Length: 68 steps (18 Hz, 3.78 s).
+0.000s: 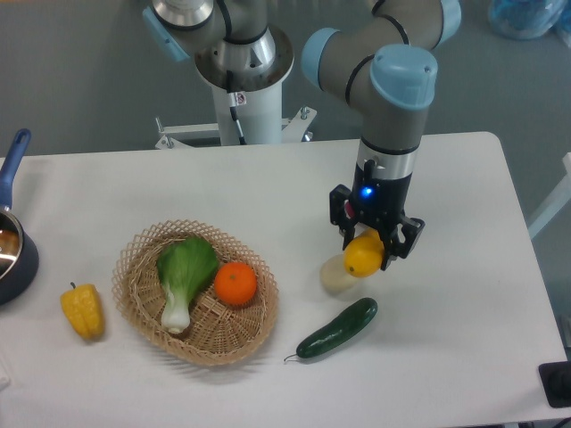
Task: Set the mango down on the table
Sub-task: 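Carry the held mango past the sweet potato toward the table edge, then lower the mango onto the table beside the sweet potato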
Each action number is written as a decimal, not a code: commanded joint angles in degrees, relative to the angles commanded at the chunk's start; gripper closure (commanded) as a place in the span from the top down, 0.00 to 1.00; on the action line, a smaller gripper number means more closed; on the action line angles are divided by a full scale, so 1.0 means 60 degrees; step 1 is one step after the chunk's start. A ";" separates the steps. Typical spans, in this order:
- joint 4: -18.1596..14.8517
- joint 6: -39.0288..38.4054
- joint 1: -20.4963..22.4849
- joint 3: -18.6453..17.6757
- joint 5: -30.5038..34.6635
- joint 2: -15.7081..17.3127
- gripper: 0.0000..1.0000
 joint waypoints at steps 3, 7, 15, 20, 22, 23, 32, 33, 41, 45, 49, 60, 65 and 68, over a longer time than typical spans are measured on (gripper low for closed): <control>0.0000 0.1243 0.0571 0.0015 0.0191 -0.0307 0.36; 0.0029 0.2346 0.1172 0.0102 0.0191 -0.0819 0.36; 0.0088 0.2288 0.2036 0.0513 0.0162 -0.1846 0.36; 0.0058 0.2376 0.2096 0.0396 0.0191 -0.1831 0.36; 0.0102 0.2754 0.2096 0.0366 0.0206 -0.1890 0.36; 0.0117 0.3148 0.2096 0.0366 0.0249 -0.1962 0.36; 0.0132 0.3650 0.2213 0.0074 0.0660 -0.1992 0.36; 0.0132 0.3810 0.2199 0.0044 0.0776 -0.1992 0.36; 0.0146 0.4368 0.2169 0.0029 0.1349 -0.2036 0.37; 0.0146 0.4310 0.2169 -0.0015 0.1349 -0.2036 0.47; 0.0146 0.4236 0.2140 -0.0058 0.1334 -0.2036 0.56; 0.0161 0.4222 0.2111 -0.0117 0.1334 -0.2110 0.62; 0.0161 0.4236 0.2111 -0.0132 0.1334 -0.2110 0.72; 0.0161 0.4237 0.2096 -0.0132 0.1334 -0.2110 0.80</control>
